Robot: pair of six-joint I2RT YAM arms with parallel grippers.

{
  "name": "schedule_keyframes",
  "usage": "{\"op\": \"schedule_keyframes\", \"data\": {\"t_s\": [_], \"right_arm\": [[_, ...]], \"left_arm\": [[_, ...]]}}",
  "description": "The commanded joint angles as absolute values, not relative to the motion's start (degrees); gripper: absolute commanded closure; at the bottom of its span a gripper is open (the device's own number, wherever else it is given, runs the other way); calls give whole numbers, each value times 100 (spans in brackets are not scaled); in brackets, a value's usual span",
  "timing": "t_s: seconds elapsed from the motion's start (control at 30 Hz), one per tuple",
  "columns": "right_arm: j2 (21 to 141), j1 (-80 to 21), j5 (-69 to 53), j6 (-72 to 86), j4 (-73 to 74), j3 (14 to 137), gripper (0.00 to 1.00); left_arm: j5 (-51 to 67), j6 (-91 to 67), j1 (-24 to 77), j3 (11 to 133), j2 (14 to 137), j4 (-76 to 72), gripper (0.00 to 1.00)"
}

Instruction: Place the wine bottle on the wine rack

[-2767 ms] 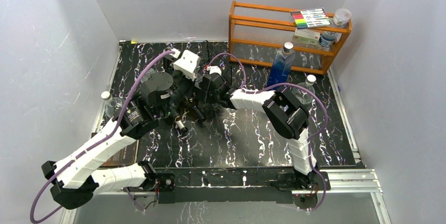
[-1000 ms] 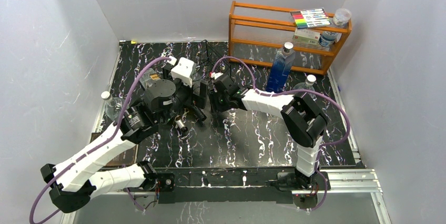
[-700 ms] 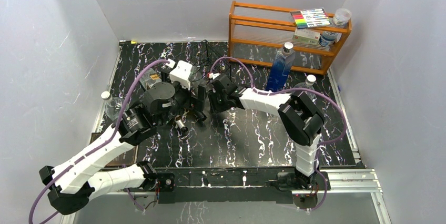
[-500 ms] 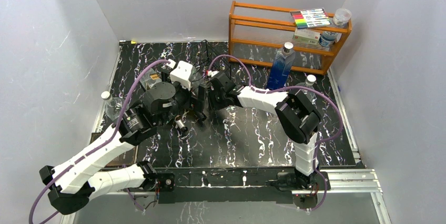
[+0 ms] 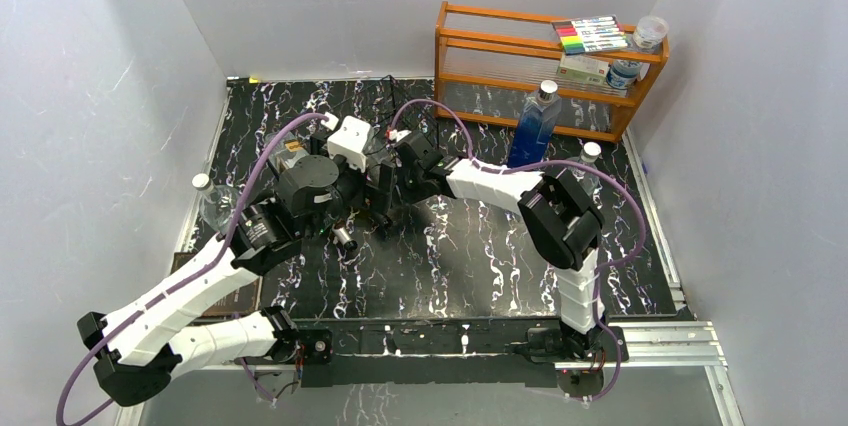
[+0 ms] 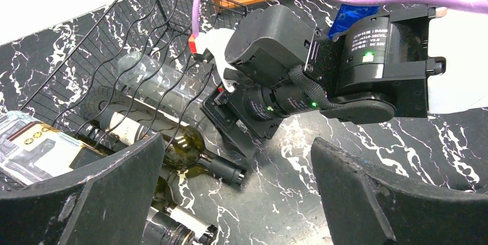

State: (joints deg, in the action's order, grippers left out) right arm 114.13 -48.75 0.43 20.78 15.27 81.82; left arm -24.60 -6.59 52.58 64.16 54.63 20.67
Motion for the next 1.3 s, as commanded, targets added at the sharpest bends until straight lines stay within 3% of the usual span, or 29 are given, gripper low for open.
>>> {"op": "schedule_keyframes", "data": {"t_s": [0.0, 0.1, 0.23, 0.4, 0.43, 0.47, 0.53, 0.63, 0.87, 1.03, 1.27], "right_arm": [[10964, -4878, 41, 2002, 1015, 8300, 20], [10544, -4877, 120, 1953, 1056, 8057, 9], [9875, -4845, 436, 1897, 1199, 7740, 6], [8169, -4689, 2373, 1508, 1451, 7191, 7], [7850, -4648, 2872, 1436, 1547, 7196, 8], [7196, -4491, 4114, 1325, 1820, 7305, 9], [6982, -4196, 4560, 1279, 2347, 7641, 9], [6978, -3132, 4400, 1417, 3015, 7997, 9], [6890, -1843, 3369, 1483, 3175, 8056, 9], [7212, -1651, 2277, 1367, 3112, 8419, 7], [7340, -1652, 1891, 1384, 2671, 8643, 7]], "left_arm": [[-2522, -620, 5227, 6603, 5388, 2071, 2], [-2510, -607, 5224, 6661, 5339, 2014, 2], [-2454, -591, 5226, 6860, 5249, 1823, 2], [-2470, -581, 5234, 6983, 5037, 1571, 2], [-2479, -589, 5228, 6928, 5027, 1581, 2], [-2460, -636, 5234, 6841, 5025, 1606, 2], [-2427, -640, 5222, 6697, 5026, 1500, 2], [-2714, -500, 5224, 6666, 5175, 1323, 2], [-2575, -545, 5227, 6452, 5151, 1182, 2], [-2264, -492, 5230, 6341, 5197, 1029, 2], [-2040, -392, 5224, 6258, 5217, 953, 2]]}}
